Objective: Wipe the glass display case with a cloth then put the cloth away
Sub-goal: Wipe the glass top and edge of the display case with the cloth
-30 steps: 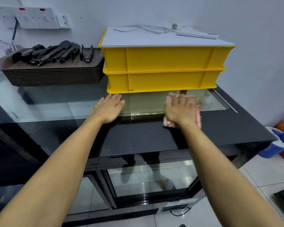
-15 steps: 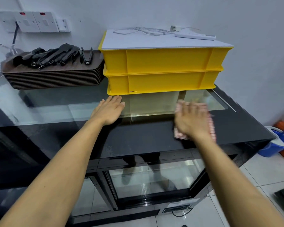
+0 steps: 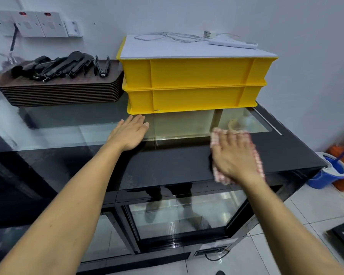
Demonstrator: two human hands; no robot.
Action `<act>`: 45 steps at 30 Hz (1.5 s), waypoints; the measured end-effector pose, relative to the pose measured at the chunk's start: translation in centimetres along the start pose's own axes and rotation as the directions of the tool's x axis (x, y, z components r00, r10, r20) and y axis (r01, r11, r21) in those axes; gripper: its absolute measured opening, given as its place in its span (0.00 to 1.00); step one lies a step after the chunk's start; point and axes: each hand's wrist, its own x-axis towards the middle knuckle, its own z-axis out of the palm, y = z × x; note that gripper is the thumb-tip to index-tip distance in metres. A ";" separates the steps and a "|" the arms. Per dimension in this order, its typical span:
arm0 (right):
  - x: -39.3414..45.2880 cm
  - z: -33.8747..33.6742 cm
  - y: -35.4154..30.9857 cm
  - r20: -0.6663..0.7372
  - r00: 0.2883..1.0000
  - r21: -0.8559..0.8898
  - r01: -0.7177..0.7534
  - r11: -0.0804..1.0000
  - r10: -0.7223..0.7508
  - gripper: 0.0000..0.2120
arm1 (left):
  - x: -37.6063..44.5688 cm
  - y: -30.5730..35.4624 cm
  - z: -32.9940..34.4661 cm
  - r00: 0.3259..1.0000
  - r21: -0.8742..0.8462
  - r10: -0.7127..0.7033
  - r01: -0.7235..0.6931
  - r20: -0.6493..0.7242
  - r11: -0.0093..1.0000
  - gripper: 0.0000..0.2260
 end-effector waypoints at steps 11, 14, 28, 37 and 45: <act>-2.0 0.5 0.8 0.080 0.960 -0.125 0.278 0.952 -0.270 0.37 | 0.1 -0.4 0.0 1.000 0.003 0.014 -0.014 0.006 1.000 0.30; 1.7 -0.8 4.4 0.096 0.995 -0.086 0.037 0.996 -0.028 0.40 | -0.1 -0.2 0.0 1.000 -0.009 0.002 -0.002 0.000 1.000 0.29; 0.3 1.1 -5.5 0.177 0.854 -0.038 0.502 0.864 -0.489 0.36 | -0.6 0.0 -0.4 1.000 -0.076 -0.010 0.008 -0.028 0.997 0.28; 10.4 2.7 -8.7 0.099 0.995 -0.006 0.011 1.000 -0.010 0.31 | -0.8 0.4 -0.5 0.999 -0.065 -0.040 0.038 -0.035 0.997 0.28; 1.9 2.4 -9.6 0.225 0.745 0.081 0.628 0.774 -0.628 0.28 | -0.1 -1.5 -1.5 0.975 -0.147 -0.189 0.171 -0.117 0.974 0.24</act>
